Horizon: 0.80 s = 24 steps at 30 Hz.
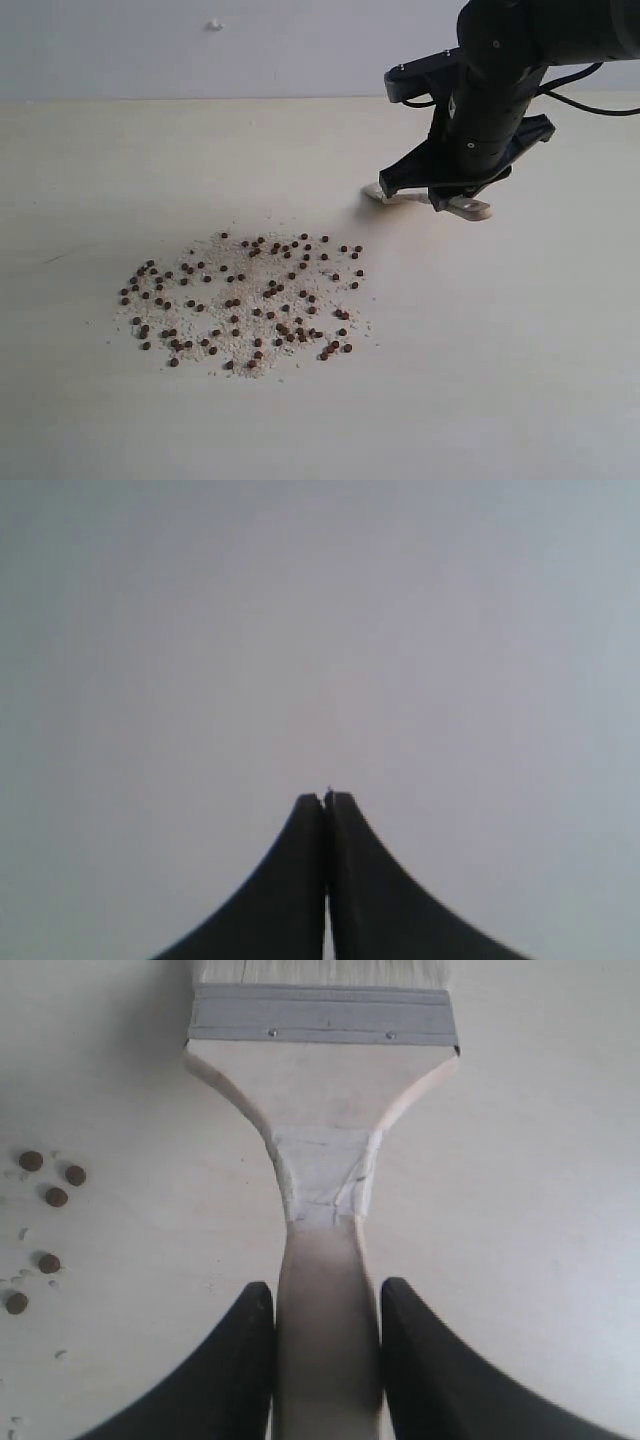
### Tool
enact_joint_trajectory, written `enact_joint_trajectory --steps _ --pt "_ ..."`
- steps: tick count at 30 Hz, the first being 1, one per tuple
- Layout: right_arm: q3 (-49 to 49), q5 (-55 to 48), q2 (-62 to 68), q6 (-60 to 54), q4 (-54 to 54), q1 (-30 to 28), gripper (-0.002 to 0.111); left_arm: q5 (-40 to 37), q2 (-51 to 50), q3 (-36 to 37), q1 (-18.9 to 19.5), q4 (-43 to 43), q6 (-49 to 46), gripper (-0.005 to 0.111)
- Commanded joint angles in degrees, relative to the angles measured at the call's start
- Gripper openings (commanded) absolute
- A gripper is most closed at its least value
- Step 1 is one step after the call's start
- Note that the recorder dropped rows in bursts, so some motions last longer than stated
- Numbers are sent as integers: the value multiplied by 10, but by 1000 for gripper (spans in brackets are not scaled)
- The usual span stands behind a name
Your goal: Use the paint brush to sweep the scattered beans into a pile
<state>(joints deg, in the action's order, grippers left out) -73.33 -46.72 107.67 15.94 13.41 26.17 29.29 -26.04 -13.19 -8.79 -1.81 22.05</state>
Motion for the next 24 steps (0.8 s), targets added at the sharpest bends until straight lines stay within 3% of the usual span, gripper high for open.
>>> enact_joint_trajectory --steps 1,9,14,17,22,24 --pt "-4 6 -6 -2 1 -3 0 111 -233 -73 -3 -277 98 0" --pt "-4 20 -6 -3 1 -3 0 327 -645 -269 -11 -555 129 0" --pt "-4 31 -6 -4 3 -3 0 333 -793 -381 -53 -615 119 7" --pt "-4 31 -6 -4 3 -3 0 323 -855 -434 -79 -642 49 27" --pt "-7 30 -6 -16 4 -3 0 297 -898 -468 -127 -644 -148 78" --pt "-11 26 -7 -18 4 -3 0 263 -910 -474 -153 -617 -206 84"
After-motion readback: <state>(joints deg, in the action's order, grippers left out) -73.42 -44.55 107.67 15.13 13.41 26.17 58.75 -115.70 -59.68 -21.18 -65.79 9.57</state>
